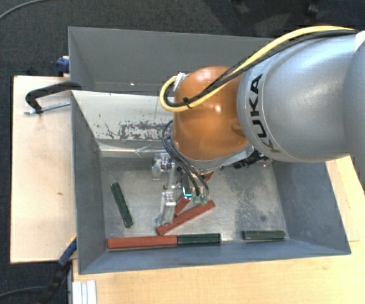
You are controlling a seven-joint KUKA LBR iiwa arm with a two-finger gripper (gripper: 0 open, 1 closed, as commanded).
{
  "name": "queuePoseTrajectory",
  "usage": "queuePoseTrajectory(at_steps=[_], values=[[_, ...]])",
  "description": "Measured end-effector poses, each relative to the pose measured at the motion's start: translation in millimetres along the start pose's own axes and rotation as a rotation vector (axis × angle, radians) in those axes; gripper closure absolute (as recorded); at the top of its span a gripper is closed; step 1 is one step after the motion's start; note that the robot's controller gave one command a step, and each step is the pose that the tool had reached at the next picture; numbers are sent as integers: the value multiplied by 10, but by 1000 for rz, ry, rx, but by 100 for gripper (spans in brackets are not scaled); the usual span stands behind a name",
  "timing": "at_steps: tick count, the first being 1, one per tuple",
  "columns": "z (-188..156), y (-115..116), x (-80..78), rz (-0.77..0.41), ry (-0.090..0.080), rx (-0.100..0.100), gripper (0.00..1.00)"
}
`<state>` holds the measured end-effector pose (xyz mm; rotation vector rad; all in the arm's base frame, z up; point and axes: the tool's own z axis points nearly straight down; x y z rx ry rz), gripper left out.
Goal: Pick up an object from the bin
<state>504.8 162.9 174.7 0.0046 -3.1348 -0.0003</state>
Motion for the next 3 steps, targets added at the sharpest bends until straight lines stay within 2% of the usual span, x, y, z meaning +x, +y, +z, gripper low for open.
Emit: queuePoseTrajectory(at_steps=[1, 2, 3], values=[[1083, -678, 16, -70, -1, 2, 0], [1042, -646, 3, -73, -7, -1, 100], [-254, -53, -65, -67, -19, -5, 100]])
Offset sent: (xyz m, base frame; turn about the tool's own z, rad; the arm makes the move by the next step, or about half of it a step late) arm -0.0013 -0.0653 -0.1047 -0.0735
